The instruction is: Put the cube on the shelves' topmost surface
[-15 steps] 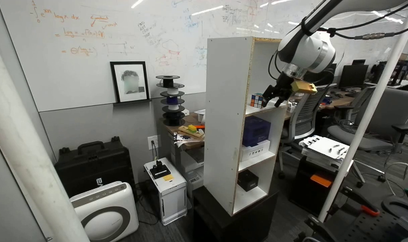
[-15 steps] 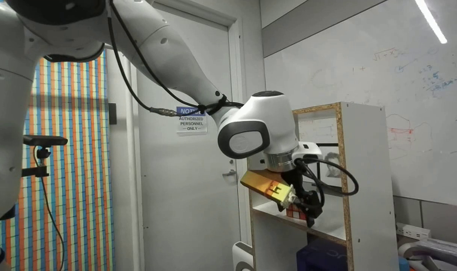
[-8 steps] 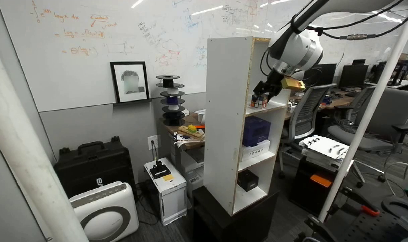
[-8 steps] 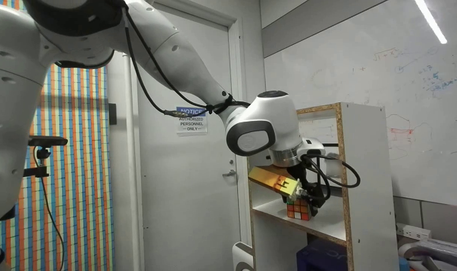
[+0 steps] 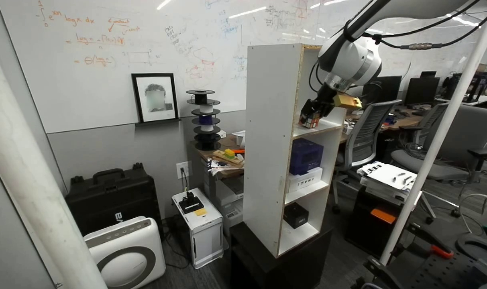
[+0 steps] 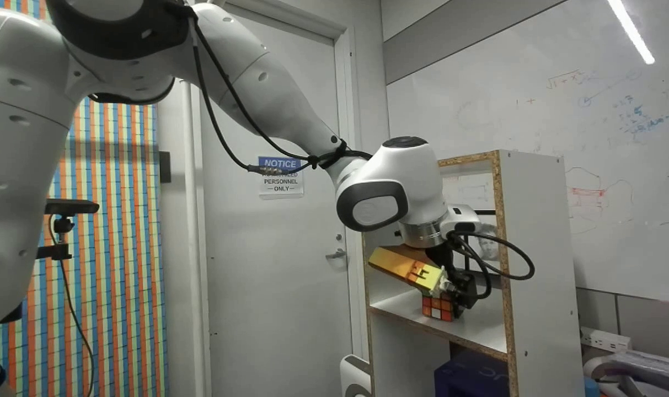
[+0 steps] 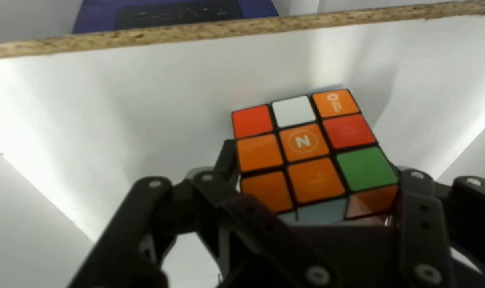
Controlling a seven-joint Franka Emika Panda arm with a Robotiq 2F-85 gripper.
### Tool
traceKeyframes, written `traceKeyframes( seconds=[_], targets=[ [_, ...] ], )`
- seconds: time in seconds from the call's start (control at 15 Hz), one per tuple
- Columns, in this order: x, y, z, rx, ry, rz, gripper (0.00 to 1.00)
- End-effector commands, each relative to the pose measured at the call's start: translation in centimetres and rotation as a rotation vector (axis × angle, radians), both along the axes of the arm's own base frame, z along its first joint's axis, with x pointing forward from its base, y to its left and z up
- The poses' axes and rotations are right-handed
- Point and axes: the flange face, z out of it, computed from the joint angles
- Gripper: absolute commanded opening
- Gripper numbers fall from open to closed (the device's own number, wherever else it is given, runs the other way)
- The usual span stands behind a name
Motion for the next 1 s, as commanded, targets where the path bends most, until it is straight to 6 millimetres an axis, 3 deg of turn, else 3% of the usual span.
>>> traceKeyframes(
  seconds=[0.0, 0.27, 0.6, 0.8, 0.87, 0.93],
  targets=[
    [-2.9, -3.2, 3.8, -0.043, 0.005, -0.048, 0.44],
    [-8.6, -5.6, 7.1, -0.082, 0.093, -0.052, 0.43],
    [-15.7, -5.4, 11.2, -0.059, 0.229, -0.009, 0.43],
    [-18.7, -3.8, 16.0, 0.006, 0.312, -0.001, 0.43],
    [-20.6, -4.9, 17.8, 0.048, 0.307, -0.004, 0.43],
    [-21.5, -4.7, 19.9, 0.089, 0.282, -0.013, 0.43]
  ],
)
